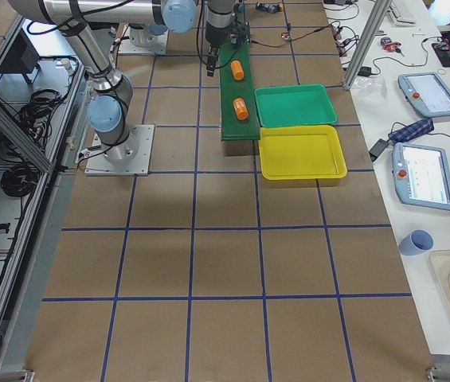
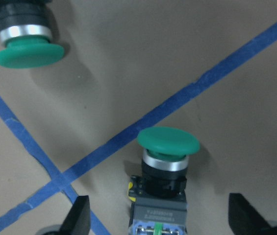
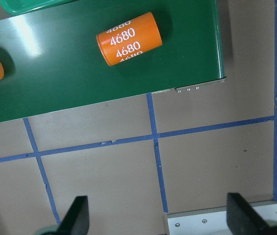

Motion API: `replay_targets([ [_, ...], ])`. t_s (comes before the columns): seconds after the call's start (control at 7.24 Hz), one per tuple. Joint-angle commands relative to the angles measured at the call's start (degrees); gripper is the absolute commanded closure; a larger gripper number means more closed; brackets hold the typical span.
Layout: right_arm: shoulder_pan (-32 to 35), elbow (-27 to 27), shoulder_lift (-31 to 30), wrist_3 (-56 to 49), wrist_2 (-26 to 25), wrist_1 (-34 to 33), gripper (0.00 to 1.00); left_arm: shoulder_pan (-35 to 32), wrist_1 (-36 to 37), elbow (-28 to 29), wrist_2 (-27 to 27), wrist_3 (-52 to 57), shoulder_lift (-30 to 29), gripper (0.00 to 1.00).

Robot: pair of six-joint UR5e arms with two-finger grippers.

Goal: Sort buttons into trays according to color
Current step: 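Grasp the green-capped push-button switch with the left gripper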

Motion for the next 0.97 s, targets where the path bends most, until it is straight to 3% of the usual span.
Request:
replay_targets([
  [0.0,0.0,0.0,0.0,0.1,-0.1,0.0,0.00,-0.2,-1.1,-0.2,0.3,-1.8,1.0,0.87],
  [0.41,0.0,0.0,0.0,0.0,-0.2,0.0,0.00,-2.3,-10.9,0.5,0.4,-17.8,7.1,0.92],
  [0.83,0.0,0.0,0.0,0.0,-0.1,0.0,0.00,-16.4,-17.3,0.6,-0.2,-45.7,14.3,0.91],
])
